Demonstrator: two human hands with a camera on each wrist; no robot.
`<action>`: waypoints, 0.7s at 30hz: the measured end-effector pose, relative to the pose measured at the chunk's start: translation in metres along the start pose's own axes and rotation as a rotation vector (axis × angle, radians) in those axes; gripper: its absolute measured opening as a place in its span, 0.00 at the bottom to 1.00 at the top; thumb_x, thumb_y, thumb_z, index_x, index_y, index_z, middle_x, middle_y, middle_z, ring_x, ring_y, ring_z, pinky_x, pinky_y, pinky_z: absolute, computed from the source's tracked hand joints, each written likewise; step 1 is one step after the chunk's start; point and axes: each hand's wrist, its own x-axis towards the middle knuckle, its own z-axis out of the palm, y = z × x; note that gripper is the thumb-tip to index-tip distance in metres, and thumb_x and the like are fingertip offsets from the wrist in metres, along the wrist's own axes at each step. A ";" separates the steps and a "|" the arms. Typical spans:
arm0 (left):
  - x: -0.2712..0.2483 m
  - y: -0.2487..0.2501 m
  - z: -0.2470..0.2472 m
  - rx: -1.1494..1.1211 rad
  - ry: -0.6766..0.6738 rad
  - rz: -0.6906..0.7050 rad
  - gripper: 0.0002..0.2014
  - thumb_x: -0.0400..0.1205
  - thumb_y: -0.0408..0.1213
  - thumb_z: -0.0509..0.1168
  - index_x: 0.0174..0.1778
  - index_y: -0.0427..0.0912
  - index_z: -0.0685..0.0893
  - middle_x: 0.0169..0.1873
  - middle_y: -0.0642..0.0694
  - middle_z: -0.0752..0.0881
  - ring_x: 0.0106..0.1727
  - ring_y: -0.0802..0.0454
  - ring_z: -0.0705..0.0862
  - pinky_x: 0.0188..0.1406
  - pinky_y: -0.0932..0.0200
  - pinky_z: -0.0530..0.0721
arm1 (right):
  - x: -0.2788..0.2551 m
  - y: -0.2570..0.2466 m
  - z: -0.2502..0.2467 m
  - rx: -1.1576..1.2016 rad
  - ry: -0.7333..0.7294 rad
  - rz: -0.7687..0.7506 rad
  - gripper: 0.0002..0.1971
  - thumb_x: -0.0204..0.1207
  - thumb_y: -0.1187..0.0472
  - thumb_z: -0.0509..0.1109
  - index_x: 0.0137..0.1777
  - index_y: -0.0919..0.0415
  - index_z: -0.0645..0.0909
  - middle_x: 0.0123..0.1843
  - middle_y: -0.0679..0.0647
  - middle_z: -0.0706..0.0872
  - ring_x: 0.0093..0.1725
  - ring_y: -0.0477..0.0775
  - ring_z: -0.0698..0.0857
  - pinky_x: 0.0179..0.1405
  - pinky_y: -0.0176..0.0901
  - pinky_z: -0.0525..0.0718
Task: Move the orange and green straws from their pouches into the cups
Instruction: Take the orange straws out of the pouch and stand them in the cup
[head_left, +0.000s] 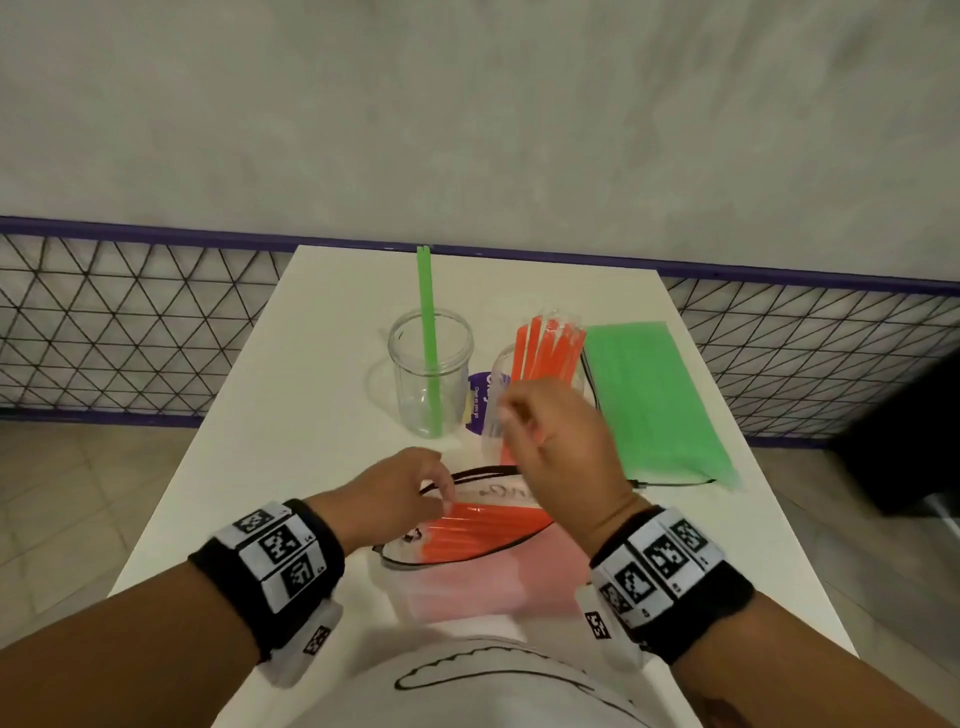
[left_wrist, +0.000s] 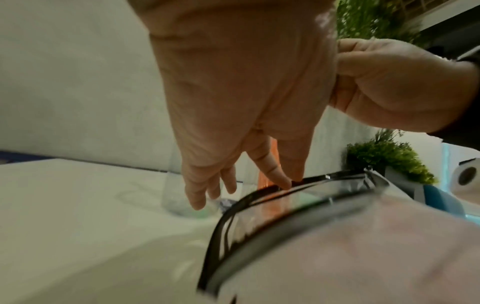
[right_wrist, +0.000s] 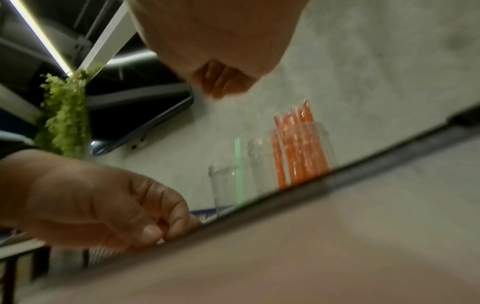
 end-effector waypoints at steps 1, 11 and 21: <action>-0.001 -0.007 0.005 0.017 -0.026 -0.014 0.04 0.79 0.39 0.71 0.45 0.54 0.87 0.64 0.60 0.74 0.63 0.62 0.74 0.49 0.77 0.69 | -0.005 0.001 0.011 -0.028 -0.232 0.016 0.06 0.81 0.61 0.66 0.53 0.57 0.83 0.46 0.49 0.84 0.45 0.48 0.81 0.46 0.41 0.78; -0.001 -0.023 0.032 -0.054 0.028 -0.151 0.11 0.78 0.35 0.70 0.55 0.46 0.81 0.50 0.52 0.81 0.44 0.59 0.79 0.34 0.73 0.73 | -0.038 0.031 0.059 -0.173 -0.945 0.256 0.15 0.79 0.54 0.69 0.61 0.60 0.80 0.57 0.56 0.82 0.55 0.57 0.81 0.50 0.46 0.75; -0.001 -0.035 0.026 -0.260 0.133 -0.218 0.13 0.77 0.23 0.66 0.46 0.48 0.80 0.43 0.51 0.80 0.39 0.59 0.78 0.30 0.72 0.74 | -0.032 0.021 0.055 -0.175 -1.039 0.115 0.10 0.79 0.55 0.67 0.57 0.57 0.78 0.56 0.55 0.82 0.53 0.57 0.81 0.52 0.50 0.78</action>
